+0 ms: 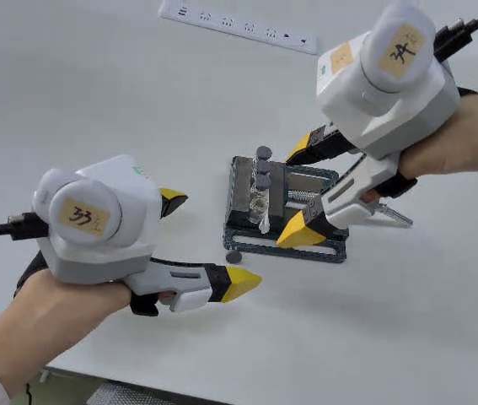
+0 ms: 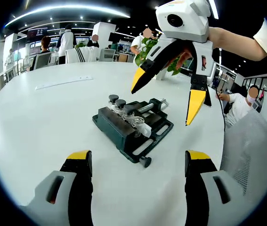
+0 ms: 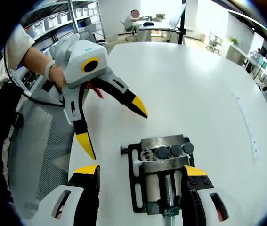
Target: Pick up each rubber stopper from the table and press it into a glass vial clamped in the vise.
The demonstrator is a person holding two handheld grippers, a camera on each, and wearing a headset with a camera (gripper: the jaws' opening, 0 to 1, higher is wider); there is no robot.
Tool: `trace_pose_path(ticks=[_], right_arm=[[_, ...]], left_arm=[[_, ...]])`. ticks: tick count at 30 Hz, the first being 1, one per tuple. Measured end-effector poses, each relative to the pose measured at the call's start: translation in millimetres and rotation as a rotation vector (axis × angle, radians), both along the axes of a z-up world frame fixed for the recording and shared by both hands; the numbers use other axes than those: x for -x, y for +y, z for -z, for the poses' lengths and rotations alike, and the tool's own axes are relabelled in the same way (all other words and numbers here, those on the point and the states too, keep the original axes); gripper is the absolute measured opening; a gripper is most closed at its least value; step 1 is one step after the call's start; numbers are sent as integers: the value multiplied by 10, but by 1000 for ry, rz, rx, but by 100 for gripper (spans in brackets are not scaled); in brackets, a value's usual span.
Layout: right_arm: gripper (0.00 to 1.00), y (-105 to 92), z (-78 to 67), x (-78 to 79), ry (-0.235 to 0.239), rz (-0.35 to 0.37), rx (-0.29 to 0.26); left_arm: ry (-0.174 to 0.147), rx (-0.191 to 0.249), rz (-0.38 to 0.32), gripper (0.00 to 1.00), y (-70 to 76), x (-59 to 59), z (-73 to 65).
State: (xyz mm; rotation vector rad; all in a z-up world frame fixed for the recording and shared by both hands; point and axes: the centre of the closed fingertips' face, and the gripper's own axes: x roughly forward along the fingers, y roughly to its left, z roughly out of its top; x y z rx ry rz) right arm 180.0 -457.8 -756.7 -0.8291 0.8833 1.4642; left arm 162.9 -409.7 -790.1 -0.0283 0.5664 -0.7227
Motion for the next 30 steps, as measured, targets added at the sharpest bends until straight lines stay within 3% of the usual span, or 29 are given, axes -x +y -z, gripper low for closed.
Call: trace_pose_path(ticks=[3, 9, 18, 21, 26, 30], right_arm=[[79, -26, 1, 0, -10, 19, -18], [84, -96, 16, 70, -11, 49, -49], [82, -204, 30, 159, 2, 102, -82], [80, -237, 23, 206, 9, 119, -94], [78, -289, 43, 260, 15, 142, -102], [77, -330, 54, 302, 20, 157, -105]], left_arm=[[5, -9, 2, 75, -10, 21, 20], [10, -32, 19, 67, -16, 64, 63], [-1, -71, 59, 49, -61, 117, 82], [-4, -108, 79, 42, -70, 138, 128], [-7, -100, 98, 24, -137, 165, 136], [-9, -115, 102, 19, -161, 149, 188]])
